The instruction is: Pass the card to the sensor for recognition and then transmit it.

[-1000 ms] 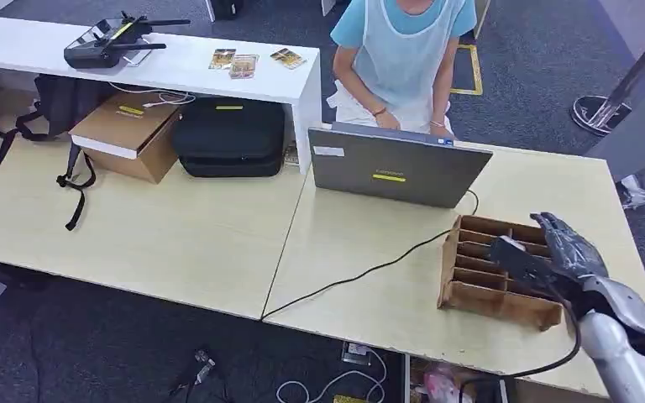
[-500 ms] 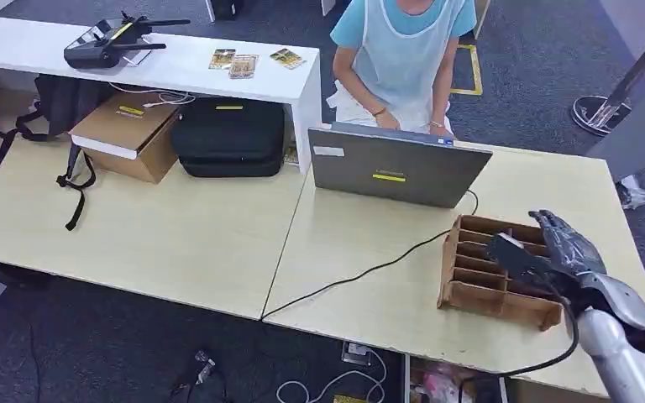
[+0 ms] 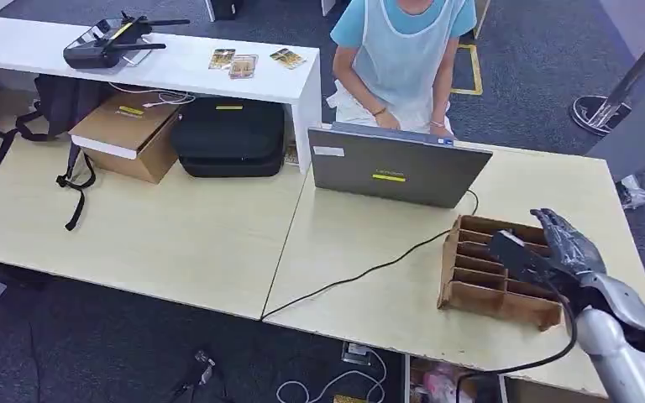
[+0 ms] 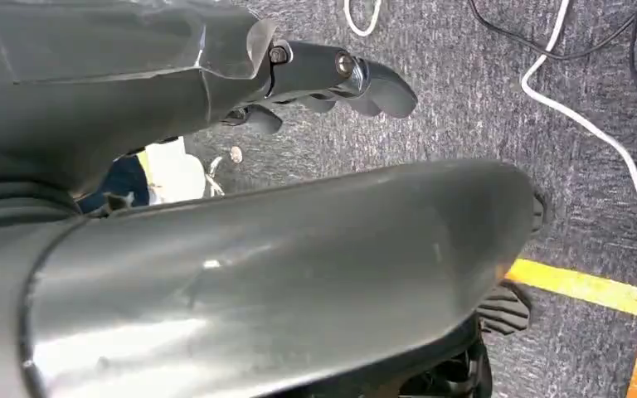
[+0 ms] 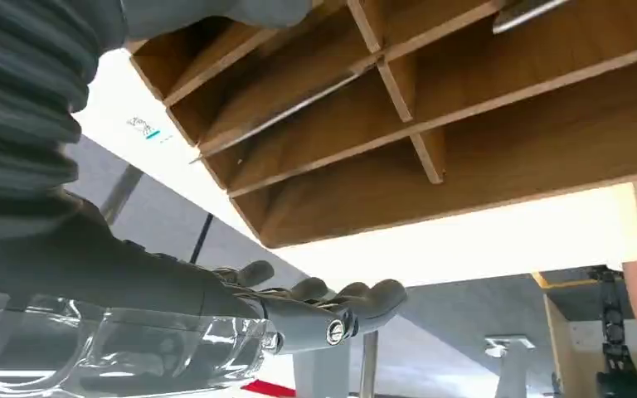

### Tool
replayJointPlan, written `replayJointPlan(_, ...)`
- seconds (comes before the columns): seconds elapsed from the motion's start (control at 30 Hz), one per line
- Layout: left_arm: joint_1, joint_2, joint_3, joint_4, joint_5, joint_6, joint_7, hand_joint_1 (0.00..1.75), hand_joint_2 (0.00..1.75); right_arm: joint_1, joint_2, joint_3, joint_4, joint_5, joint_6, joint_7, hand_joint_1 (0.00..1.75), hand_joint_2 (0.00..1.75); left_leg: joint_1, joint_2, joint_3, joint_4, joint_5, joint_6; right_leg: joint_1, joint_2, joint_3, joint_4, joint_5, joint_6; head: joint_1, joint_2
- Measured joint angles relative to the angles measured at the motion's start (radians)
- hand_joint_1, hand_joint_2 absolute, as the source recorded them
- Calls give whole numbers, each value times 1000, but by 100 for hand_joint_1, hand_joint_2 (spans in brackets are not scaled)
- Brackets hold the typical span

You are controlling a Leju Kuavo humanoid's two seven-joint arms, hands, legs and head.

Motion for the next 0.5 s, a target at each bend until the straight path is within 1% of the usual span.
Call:
replayJointPlan(0.1, 0, -4, -1, 0, -3, 1, 0, 0, 0, 11, -2, -10, 0, -2, 0, 0, 17, 175, 0, 0, 0, 0, 0, 0, 0, 0, 0, 0, 0, 0, 0, 0)
replayJointPlan(0.23, 1, -6, -1, 0, -3, 4, 0, 0, 0, 33, -14, -32, -13, -22, -10, -2, 12, 175, 0, 0, 0, 0, 0, 0, 0, 0, 0, 0, 0, 0, 0, 0)
replayJointPlan(0.4, 3, -6, -1, 0, 4, 16, 0, 0, 0, 91, -26, -81, -79, -18, -23, 13, 12, 175, 0, 0, 0, 0, 0, 0, 0, 0, 0, 0, 0, 0, 0, 0)
replayJointPlan(0.43, 4, -6, -1, 0, 5, 16, 0, 0, 0, 100, -27, -89, -91, -14, -23, 15, 16, 175, 0, 0, 0, 0, 0, 0, 0, 0, 0, 0, 0, 0, 0, 0)
replayJointPlan(0.5, 4, -6, -1, 0, 5, 17, 0, 0, 0, 117, -31, -101, -116, -13, -22, 21, 14, 175, 0, 0, 0, 0, 0, 0, 0, 0, 0, 0, 0, 0, 0, 0)
